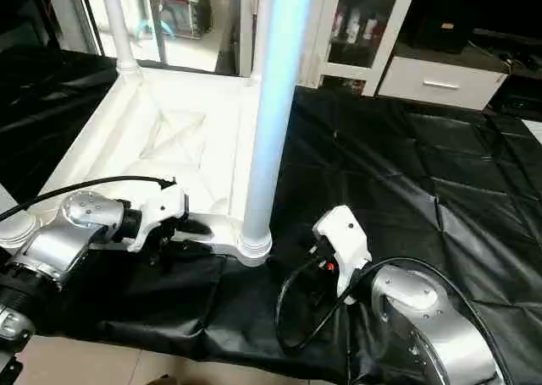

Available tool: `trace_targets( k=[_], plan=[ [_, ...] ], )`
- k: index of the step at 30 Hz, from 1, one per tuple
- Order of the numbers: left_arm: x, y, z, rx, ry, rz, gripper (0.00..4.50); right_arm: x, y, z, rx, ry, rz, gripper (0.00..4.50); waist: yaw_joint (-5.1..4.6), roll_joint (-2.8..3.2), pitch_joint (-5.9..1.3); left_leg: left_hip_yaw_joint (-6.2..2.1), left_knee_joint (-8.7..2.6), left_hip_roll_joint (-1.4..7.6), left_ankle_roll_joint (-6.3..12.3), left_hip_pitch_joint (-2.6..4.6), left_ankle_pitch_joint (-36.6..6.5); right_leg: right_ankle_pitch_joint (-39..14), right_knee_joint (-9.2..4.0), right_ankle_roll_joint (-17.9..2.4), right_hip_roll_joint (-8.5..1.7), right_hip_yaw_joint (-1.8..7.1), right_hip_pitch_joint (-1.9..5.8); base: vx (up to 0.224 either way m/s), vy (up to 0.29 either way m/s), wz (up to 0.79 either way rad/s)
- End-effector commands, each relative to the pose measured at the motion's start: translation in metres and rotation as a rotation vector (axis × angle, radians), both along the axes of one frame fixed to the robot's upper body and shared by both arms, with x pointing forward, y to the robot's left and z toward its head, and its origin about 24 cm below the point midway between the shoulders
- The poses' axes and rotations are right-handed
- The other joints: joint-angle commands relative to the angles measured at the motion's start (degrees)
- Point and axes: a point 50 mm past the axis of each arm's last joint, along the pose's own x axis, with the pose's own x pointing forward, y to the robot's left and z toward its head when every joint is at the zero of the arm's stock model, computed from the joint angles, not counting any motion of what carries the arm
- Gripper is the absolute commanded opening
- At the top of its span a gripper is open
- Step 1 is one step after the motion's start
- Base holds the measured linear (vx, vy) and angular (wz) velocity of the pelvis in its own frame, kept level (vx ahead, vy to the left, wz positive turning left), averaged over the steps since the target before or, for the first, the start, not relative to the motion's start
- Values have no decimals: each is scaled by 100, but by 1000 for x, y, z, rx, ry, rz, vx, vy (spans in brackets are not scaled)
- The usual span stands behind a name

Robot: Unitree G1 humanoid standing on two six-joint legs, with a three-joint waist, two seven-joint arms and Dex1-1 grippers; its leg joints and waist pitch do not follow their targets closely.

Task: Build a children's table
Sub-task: Rotate table base

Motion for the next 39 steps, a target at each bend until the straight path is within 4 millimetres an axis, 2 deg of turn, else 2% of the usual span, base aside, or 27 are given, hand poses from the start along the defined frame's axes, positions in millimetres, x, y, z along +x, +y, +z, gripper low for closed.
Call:
trace_targets(
  k=[1, 3, 4, 12, 17, 19, 21, 22, 24, 25, 26, 28, 32, 36, 39],
  plan=[
    [-10, -1, -12, 52, 54, -49, 149, 1, -3, 0, -8, -8, -10, 408, -2, 81, -322, -101, -470, 328, -83, 104, -885, 241, -358, -1338, -410, 256, 187, 0, 0, 0],
    [-11, -1, -13, 61, 61, -56, 134, 1, -4, 0, -8, -7, -10, 408, -7, 84, -324, -103, -473, 330, -87, 106, -888, 229, -357, -1336, -407, 253, 188, 0, 0, 0],
    [-12, -1, -15, 69, 60, -59, 128, 1, -4, 0, -9, -7, -9, 408, -11, 56, -327, -99, -467, 328, -65, 100, -837, 283, -353, -1338, -406, 254, 195, 0, 0, 0],
    [-14, 0, -18, 82, 63, -49, 62, 2, -4, 0, -8, -8, -11, 408, -9, 67, -314, -97, -475, 328, -66, 102, -926, 23, -376, -1303, -416, 262, 184, 0, 0, 0],
    [-10, -3, -17, 30, 29, 20, 26, 6, -6, -1, 7, -8, -56, 408, -13, 90, -318, -96, -473, 325, -65, 105, -945, 37, -376, -1321, -410, 259, 175, 0, 0, 0],
    [-8, -14, -16, -24, 2, 57, 16, 10, -8, -2, 17, -12, -108, 408, -17, 79, -313, -95, -476, 324, -62, 97, -969, -37, -386, -1316, -413, 263, 179, 0, 0, 0],
    [-5, -26, -16, -66, -10, 114, 11, 15, -10, -3, 27, -15, -153, 408, -22, 58, -305, -88, -480, 324, -80, 103, -1089, -346, -418, -1300, -425, 269, 174, 0, 0, 0],
    [-4, -28, -16, -69, -13, 135, 5, 15, -11, -3, 24, -16, -161, 408, -19, 53, -306, -86, -477, 324, -72, 100, -1079, -433, -426, -1278, -428, 274, 176, 0, 0, 0],
    [-2, -46, -16, -118, 2, 162, 2, 19, -13, -3, 21, -20, -183, 408, -29, 35, -317, -81, -460, 314, -9, 85, -929, -375, -426, -1227, -421, 275, 191, 0, 0, 0],
    [-2, -46, -16, -118, 2, 162, 2, 19, -13, -3, 21, -20, -183, 408, -29, 35, -317, -81, -460, 314, -9, 85, -929, -375, -426, -1227, -421, 275, 191, 0, 0, 0],
    [-5, -63, -14, -161, 15, 116, 2, 22, -14, -1, 22, -24, -190, 408, -33, 38, -325, -76, -449, 302, 59, 73, -799, -357, -433, -1195, -417, 277, 196, 0, 0, 0],
    [-8, -72, -13, -170, 14, 64, 2, 22, -13, 0, 21, -27, -182, 408, -14, 59, -339, -75, -436, 304, 126, 79, -690, -262, -435, -1195, -417, 279, 192, 0, 0, 0],
    [-14, -76, -15, -125, -2, -27, 2, 22, -13, -1, 15, -27, -185, 408, 11, 67, -350, -67, -421, 300, 236, 82, -541, 92, -409, -1222, -399, 272, 187, 0, 0, 0],
    [-19, -81, -16, -140, 20, -39, 2, 23, -15, -2, 6, -32, -189, 408, 27, 88, -329, -77, -460, 321, 117, 96, -847, -333, -447, -1168, -404, 264, 170, 0, 0, 0],
    [-19, -82, -18, -132, 24, -37, 2, 28, -16, -4, -1, -53, -204, 408, 21, 64, -319, -74, -475, 318, 48, 97, -970, -561, -471, -1116, -409, 267, 155, 0, 0, 0]
  ],
)
